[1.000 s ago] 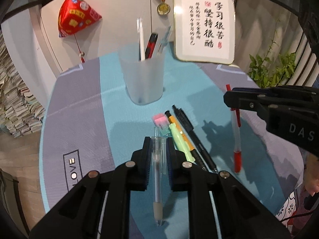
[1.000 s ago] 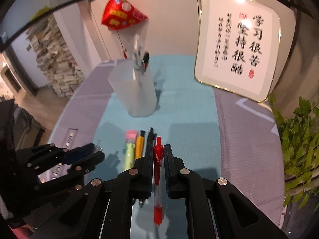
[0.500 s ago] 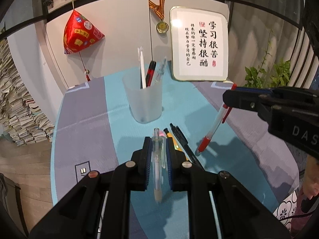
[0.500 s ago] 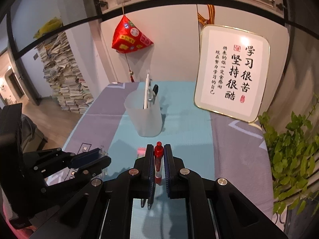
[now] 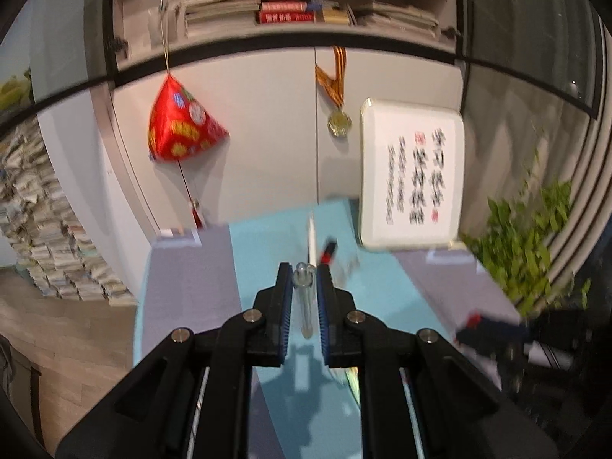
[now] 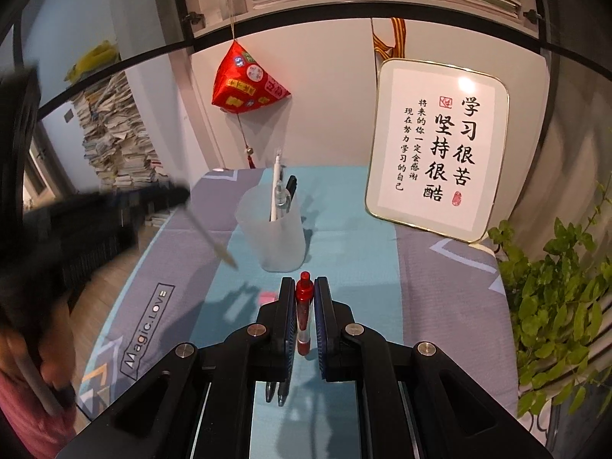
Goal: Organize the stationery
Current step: 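Open the left gripper to drop the clear pen into the cup, then grasp the clear pencil with beige tip using the left gripper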
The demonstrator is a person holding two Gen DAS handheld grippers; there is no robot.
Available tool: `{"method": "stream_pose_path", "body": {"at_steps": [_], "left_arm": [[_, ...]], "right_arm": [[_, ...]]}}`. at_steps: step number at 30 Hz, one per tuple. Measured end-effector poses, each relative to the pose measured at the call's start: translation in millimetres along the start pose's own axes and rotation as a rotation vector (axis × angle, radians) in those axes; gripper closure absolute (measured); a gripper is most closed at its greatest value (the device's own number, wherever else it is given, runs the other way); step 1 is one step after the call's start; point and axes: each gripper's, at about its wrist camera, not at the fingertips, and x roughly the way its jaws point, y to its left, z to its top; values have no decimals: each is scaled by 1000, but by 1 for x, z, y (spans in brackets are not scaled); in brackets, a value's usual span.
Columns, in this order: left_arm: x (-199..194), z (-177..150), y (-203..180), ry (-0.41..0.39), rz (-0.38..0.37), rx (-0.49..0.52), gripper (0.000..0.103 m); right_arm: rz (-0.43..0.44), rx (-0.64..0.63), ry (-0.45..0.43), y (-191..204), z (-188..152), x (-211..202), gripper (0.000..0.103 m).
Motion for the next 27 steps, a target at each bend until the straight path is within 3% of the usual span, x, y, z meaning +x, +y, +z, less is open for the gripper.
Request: {"method": "stream_pose_path", "body": {"at_steps": [6,12,15,17,22,27], "left_arm": [[12,33,6,-57,17,-20,93],[28,30,12,-30,35,-45,93],[30,0,26,17,6,-85,89],[36,-31,31,95,10,-76,88],[42,-115,44,275,-49,-52,73],[43,-161,54,334,-44,-58,70]], "right_arm": [[-7,5,-4,-6,2,0,93],[-18,25,-3,-16,2,0,93],[-20,37,1,-21,-1,1,93],[-23,37,7,-23,-2,3,93],[-10,38,20,-23,-1,11,93],[11,23,28,-12,-2,15,93]]}}
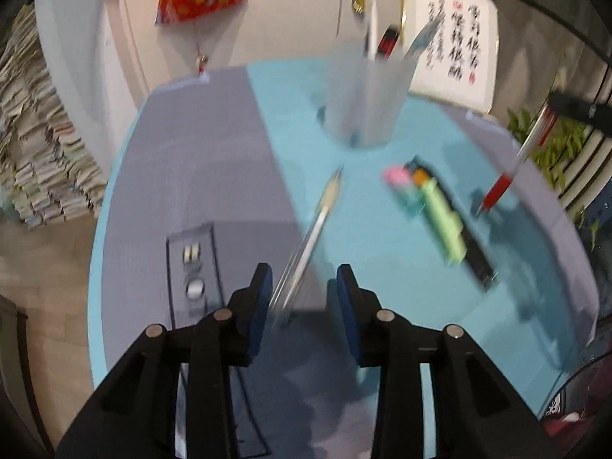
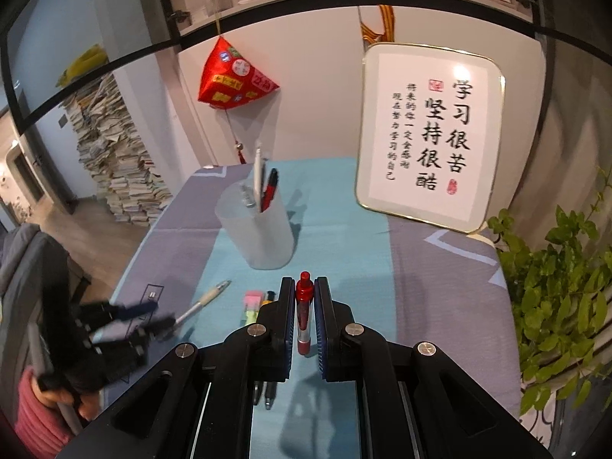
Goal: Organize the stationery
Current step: 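Grasp the clear pencil with beige tip using the left gripper, then lower the pencil into the cup and open the left gripper while the right drops the red pen in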
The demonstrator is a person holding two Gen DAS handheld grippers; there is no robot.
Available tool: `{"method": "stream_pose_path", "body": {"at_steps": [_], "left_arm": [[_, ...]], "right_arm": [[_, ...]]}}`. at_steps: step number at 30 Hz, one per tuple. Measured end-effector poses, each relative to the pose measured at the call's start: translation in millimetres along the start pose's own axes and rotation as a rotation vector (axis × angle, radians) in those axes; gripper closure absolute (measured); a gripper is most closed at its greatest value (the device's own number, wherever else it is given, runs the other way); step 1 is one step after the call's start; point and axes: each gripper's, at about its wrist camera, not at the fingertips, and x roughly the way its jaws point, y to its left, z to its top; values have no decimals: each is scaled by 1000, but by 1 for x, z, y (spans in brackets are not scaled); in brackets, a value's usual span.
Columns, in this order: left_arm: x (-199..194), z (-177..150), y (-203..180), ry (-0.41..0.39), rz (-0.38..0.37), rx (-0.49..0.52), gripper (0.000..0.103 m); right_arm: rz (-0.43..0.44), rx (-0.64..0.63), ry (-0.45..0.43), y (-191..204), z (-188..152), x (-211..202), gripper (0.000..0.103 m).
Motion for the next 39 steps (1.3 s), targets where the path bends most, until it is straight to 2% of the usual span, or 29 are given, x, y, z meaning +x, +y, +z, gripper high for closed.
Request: {"method": "stream_pose_path", "body": {"at_steps": [5,7,8,11,15,20,24,27,31,34,39], "left_arm": [[6,-10,0,-30,-44,12,73],[11,-15,-1,-28,-39,29,92],[11,-15,-1,-29,-46,27,95],[5,-14,3,-43,-87,-5,95],[-21,-3,-3,-111,-68,19,95],[-40,5,-6,-147,-52,33,95],[-45,5,-7,-146,-43,26,95],[-50,0,-7,-150,-41,22,95],[-58,-3,-4,-158,-26,13,95],[-62,-5,-1,-161,-13,5,95],[-69,-3,5,-179,-6,1,95]], "right_arm": [[6,-15,2,14,-1,-2,93],[5,-21,2,18,-2,-4,93],[3,-23,1,19,-3,-5,93],[-8,-27,-8,22,-1,-10,93],[-12,-31,-30,26,4,-17,93],[12,-33,-64,35,15,-24,93],[22,-46,-122,43,37,-33,93],[27,-60,-171,52,68,-36,93],[-11,-70,-214,64,101,-24,93],[-30,-70,-200,68,114,-4,93],[-54,-62,-133,67,115,30,93]]}}
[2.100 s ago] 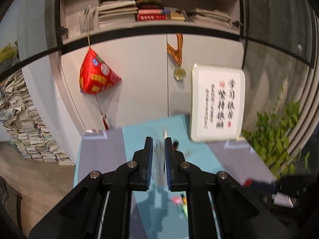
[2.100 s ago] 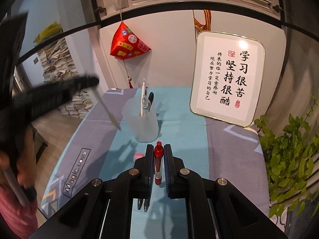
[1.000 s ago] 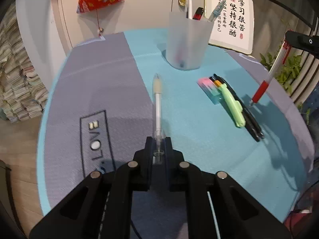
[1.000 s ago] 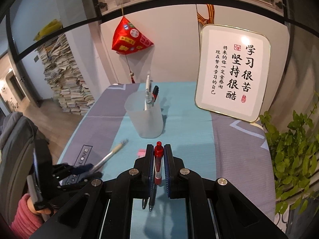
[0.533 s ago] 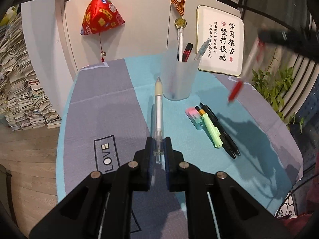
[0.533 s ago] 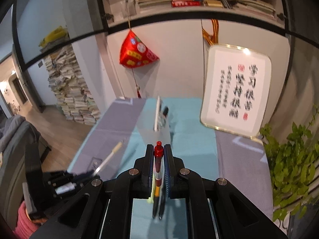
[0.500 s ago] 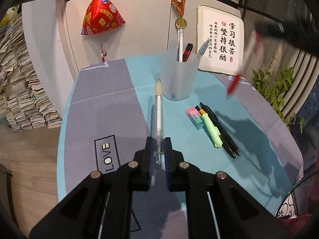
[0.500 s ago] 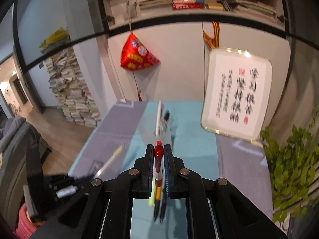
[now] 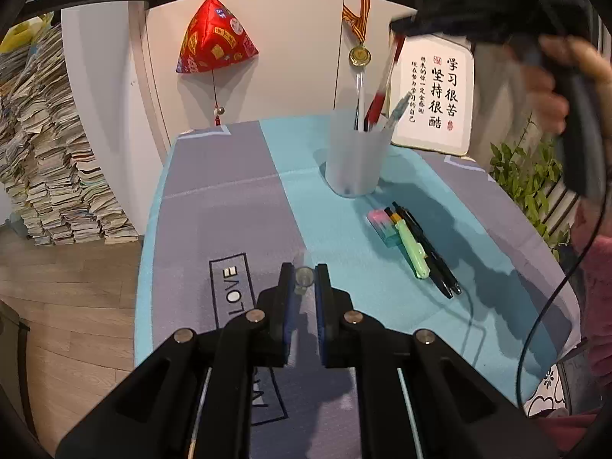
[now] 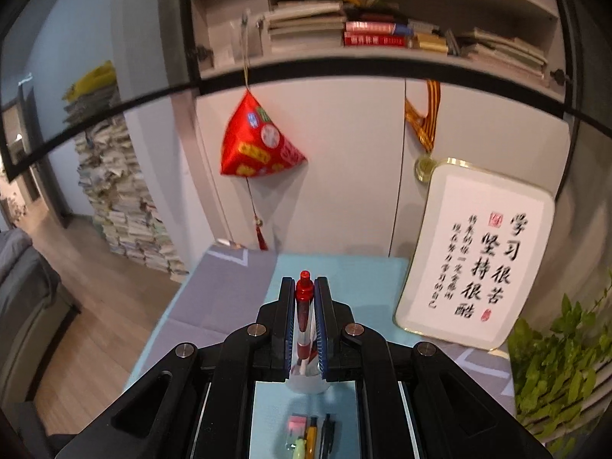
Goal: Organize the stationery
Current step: 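Lower the pencil into the cup and open the left gripper while the right drops the red pen in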
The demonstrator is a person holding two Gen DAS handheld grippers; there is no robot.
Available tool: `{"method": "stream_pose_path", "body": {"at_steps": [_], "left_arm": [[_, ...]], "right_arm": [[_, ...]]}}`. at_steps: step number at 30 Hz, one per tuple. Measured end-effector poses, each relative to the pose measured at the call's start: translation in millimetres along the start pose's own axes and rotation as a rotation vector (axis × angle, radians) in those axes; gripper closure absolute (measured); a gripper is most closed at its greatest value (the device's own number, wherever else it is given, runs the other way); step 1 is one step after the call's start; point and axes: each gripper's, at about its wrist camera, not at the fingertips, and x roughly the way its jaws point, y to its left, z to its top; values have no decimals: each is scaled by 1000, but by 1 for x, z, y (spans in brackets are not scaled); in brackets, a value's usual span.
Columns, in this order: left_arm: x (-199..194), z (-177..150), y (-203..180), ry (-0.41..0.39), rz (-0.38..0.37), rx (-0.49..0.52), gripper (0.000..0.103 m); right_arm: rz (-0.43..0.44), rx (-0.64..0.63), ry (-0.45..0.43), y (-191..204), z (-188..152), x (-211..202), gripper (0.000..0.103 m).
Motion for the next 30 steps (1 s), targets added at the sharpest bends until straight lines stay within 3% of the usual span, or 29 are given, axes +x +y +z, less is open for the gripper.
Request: {"method": "stream_pose_path", "body": {"at_steps": [17,27,30], "left_arm": [[-11,24,-6,-55,0,2,95],[-15,43,-11,-81,3,6,95],[-15,52,-13,-87,4,8,95]], "right_arm": [[13,18,186,-4,-43,50,93],[78,96,53,-31,-59,-13,91],[67,121,23,-44,-70,-28,71]]}}
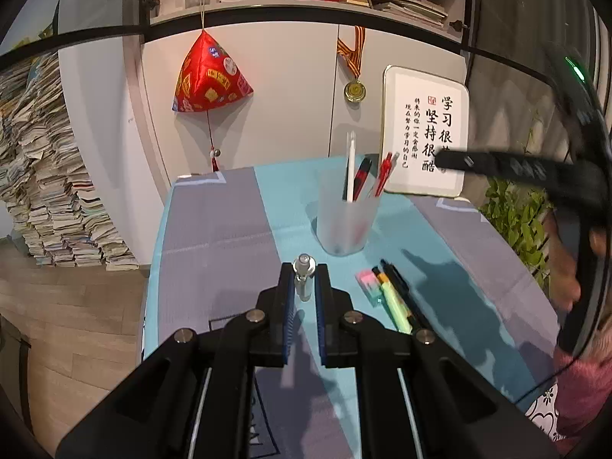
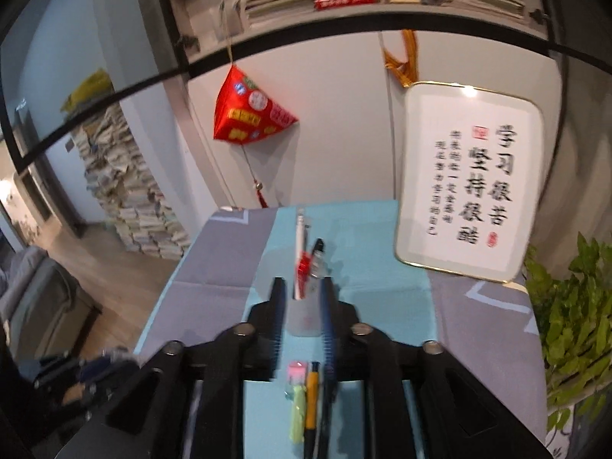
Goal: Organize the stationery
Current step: 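Lower the pencil into the cup and open the left gripper while the right drops the red pen in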
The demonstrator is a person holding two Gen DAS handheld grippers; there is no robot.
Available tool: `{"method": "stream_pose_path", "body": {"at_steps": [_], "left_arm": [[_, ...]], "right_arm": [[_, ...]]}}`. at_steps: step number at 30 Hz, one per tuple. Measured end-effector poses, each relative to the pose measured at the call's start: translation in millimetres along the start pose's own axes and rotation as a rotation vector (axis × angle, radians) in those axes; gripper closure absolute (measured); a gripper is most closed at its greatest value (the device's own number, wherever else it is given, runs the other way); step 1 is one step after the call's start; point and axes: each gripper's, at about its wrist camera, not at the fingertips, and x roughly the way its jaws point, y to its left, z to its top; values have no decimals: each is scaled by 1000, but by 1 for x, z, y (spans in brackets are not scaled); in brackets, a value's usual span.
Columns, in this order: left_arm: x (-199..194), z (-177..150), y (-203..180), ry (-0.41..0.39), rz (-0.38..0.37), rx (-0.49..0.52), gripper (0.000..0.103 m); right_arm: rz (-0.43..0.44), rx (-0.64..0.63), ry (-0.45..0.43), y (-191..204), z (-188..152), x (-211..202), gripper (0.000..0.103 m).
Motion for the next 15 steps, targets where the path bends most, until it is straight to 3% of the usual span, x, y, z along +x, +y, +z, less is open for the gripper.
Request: {"method": "stream_pose_path", "body": {"at_steps": [1,11,15], "left_arm": [[-1,4,-1,-6,0,4,95],[-7,79,-24,-120,5,56,95],[-1,100,-31,-126,-17,57,95]], "right_arm": [[-9,5,-10,-5,-5,-5,66],[-36,46,84,-40,-46,4,66],[-43,74,117,-52,-56,8,66]]}}
